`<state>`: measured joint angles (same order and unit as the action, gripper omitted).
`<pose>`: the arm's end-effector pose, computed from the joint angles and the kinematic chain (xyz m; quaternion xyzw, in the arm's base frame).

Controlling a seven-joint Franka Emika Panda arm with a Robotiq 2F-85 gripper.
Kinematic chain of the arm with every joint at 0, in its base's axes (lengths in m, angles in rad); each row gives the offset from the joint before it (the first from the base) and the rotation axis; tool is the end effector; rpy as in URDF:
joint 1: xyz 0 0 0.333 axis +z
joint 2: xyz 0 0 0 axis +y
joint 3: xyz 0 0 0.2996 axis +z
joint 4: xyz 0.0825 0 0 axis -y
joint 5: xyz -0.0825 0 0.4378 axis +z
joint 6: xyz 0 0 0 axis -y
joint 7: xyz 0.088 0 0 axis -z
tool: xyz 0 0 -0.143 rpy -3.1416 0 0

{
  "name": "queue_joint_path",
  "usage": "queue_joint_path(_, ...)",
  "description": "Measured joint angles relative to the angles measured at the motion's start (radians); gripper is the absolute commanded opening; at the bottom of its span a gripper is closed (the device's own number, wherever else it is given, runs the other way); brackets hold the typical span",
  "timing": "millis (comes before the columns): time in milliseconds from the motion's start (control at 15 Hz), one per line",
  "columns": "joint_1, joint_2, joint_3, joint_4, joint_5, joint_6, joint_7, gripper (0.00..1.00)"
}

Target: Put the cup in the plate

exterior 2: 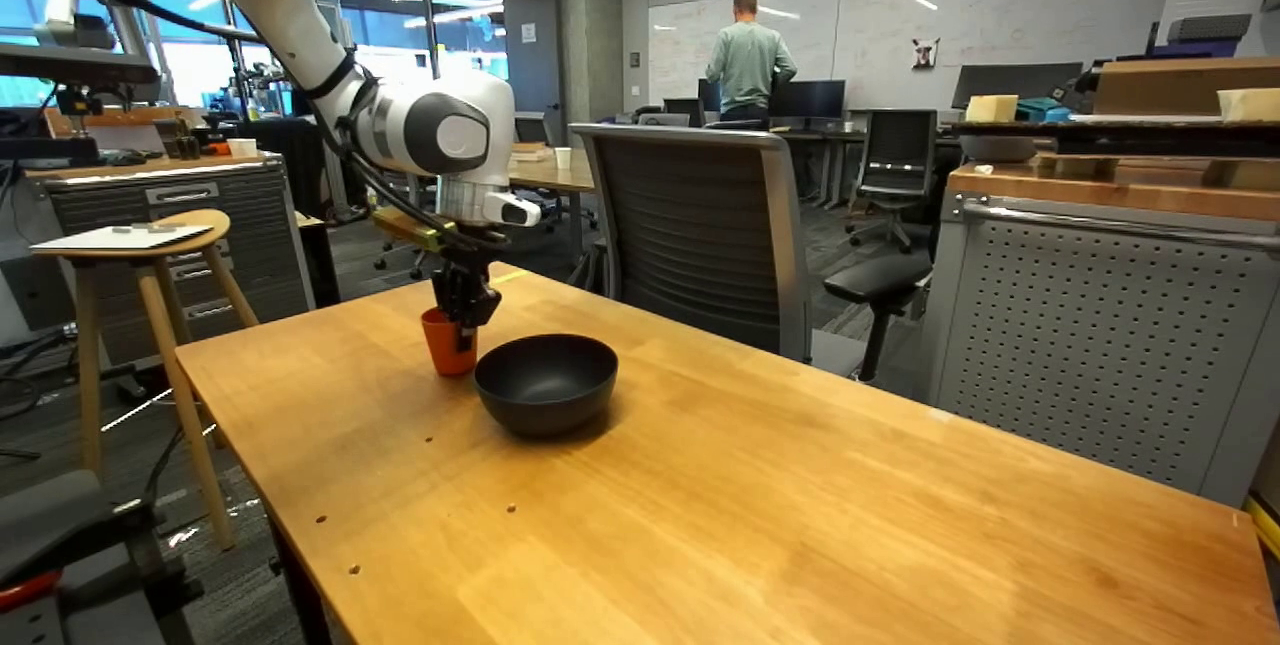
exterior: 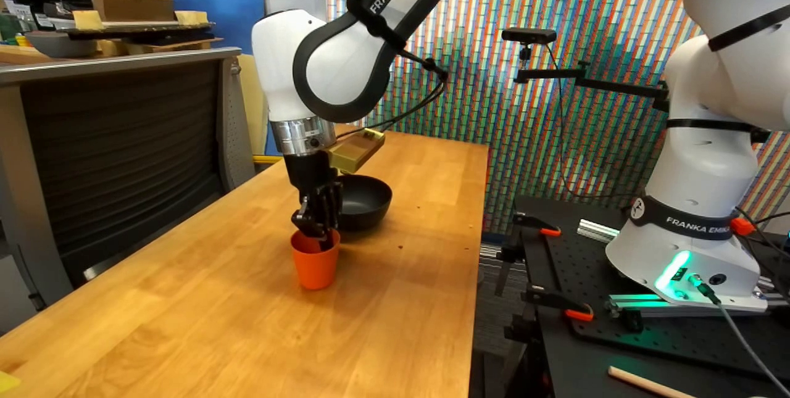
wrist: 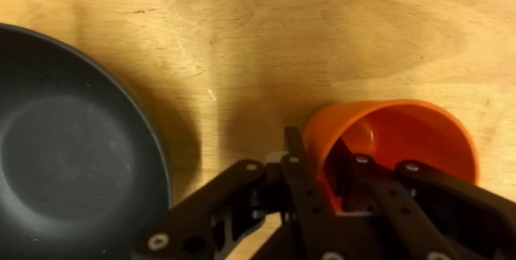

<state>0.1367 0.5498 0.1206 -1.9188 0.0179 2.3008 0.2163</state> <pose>0.6063 0.1641 0.1013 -0.9959 -0.0077 0.0887 0.0179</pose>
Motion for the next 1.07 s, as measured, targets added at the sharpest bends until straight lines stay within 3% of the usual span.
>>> queue_joint_path(200,0.000,0.005,0.008,-0.002,0.056,0.000,-0.022,0.01)
queue_joint_path(467,0.001,-0.031,-0.011,-0.020,0.051,0.001,-0.014,0.01)
queue_joint_path(1067,0.003,-0.357,-0.214,-0.168,-0.288,-0.001,0.286,0.01)
